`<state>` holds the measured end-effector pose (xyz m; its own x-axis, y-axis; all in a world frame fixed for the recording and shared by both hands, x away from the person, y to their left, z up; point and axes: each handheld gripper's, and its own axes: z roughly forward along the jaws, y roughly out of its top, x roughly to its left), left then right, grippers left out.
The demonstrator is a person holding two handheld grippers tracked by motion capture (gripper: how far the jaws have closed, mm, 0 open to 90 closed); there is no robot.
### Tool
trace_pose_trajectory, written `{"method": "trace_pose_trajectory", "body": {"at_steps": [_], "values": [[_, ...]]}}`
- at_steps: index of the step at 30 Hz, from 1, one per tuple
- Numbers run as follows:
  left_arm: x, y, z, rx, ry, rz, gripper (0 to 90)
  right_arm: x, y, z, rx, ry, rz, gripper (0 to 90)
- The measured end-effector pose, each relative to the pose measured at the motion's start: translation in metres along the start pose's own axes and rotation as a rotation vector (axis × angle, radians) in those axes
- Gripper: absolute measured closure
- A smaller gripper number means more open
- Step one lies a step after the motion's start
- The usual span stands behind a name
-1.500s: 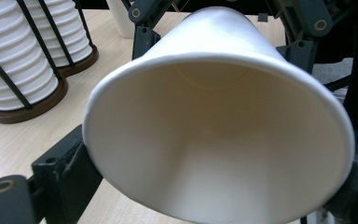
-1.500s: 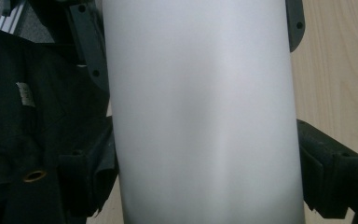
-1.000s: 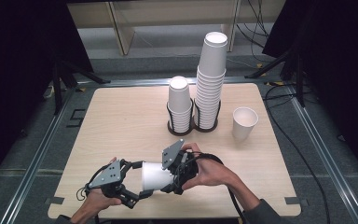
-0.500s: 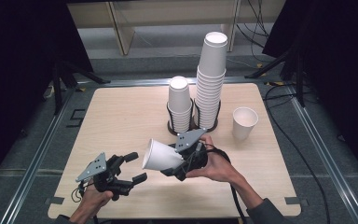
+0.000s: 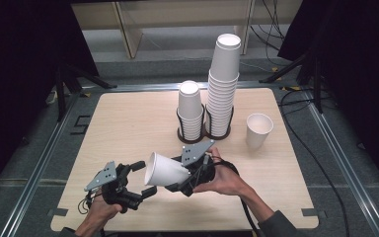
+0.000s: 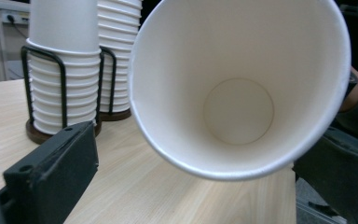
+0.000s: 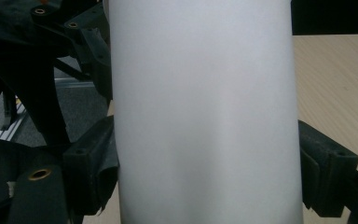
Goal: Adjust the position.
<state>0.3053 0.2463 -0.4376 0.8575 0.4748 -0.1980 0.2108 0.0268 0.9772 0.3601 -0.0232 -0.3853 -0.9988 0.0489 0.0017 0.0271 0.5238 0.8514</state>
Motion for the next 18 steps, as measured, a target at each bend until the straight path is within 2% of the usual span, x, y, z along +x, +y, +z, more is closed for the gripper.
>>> {"method": "trace_pose_trajectory", "body": {"at_steps": [1, 2, 3, 5, 6, 7, 16, 18], "values": [[-0.001, 0.000, 0.000, 0.005, -0.003, 0.002, 0.0, 0.003, 0.000, 0.001, 0.009, 0.001, 0.029, 20.3], [-0.002, 0.000, 0.001, 0.005, -0.008, 0.006, 0.0, 0.003, -0.001, 0.002, 0.004, 0.005, 0.029, 20.3], [-0.002, 0.000, 0.001, 0.008, -0.009, 0.008, 0.0, 0.002, -0.001, 0.004, 0.003, 0.020, 0.009, 20.3], [-0.003, 0.000, 0.002, 0.010, -0.015, 0.015, 0.0, 0.002, -0.002, 0.008, 0.002, 0.018, -0.011, 20.2], [-0.004, 0.000, 0.002, 0.012, -0.017, 0.022, 0.0, 0.005, -0.003, 0.009, 0.013, 0.025, 0.029, 20.2], [-0.004, 0.000, 0.003, 0.007, -0.018, 0.019, 0.0, 0.003, -0.003, 0.012, 0.006, 0.037, 0.006, 20.3], [-0.005, 0.000, 0.002, -0.008, -0.037, 0.043, 0.0, 0.007, -0.004, 0.024, 0.008, 0.066, -0.002, 20.2], [-0.006, 0.000, 0.002, -0.014, -0.044, 0.023, 1.9, 0.006, -0.004, 0.025, 0.007, 0.062, -0.013, 20.2]]}}
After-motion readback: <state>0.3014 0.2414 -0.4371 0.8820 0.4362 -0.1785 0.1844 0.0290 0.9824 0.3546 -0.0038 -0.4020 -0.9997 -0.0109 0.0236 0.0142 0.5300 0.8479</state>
